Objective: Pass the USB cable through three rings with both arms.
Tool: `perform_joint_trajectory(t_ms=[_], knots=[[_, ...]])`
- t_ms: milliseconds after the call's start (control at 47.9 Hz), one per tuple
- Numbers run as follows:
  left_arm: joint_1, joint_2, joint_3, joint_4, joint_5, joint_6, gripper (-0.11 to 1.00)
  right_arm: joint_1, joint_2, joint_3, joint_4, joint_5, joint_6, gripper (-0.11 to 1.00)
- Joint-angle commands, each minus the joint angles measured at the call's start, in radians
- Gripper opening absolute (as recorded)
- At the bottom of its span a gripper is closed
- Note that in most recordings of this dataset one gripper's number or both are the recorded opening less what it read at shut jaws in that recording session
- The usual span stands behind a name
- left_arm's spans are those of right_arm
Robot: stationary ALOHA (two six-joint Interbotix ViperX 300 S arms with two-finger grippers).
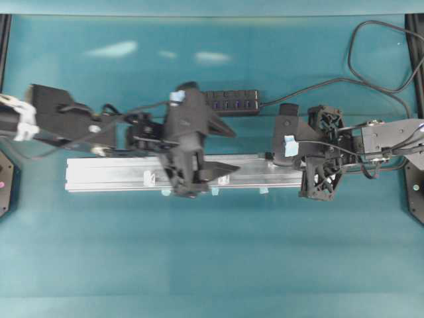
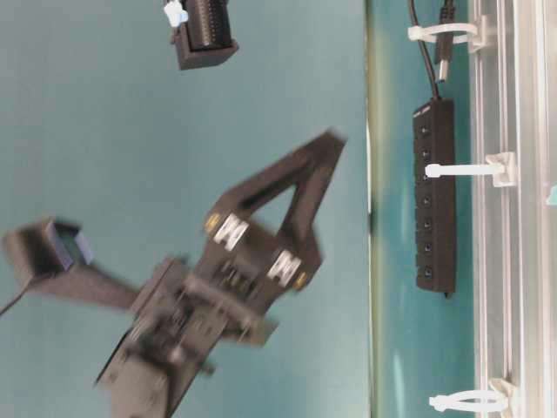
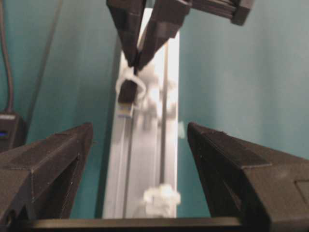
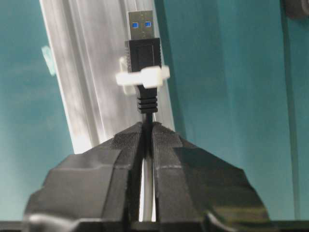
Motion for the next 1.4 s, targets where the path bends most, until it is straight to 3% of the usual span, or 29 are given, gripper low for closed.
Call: perform_joint_trajectory(t_ms=[0,355,606,1378], knots=[[0.002,0.025,-0.044,0.000,-0.006,-0.002,0.88,-0.002,-0.014,-0.008,-0.002,-0.021,0.008,-0.09],[0.002,0.126,-0.092,0.000,-0.017,-0.005,0.88,-0.002,-0.014,-0.006,-0.003,-0.041,0.009,-0.09],[0.002,0.179,-0.100,0.000,-0.097,-0.005,0.88,-0.002,-0.014,-0.006,-0.003,-0.052,0.009,-0.09],[0.015,0.258,-0.186,0.000,-0.021,-0.032,0.87,0.002,-0.015,-0.005,-0.003,-0.063,0.006,-0.09]])
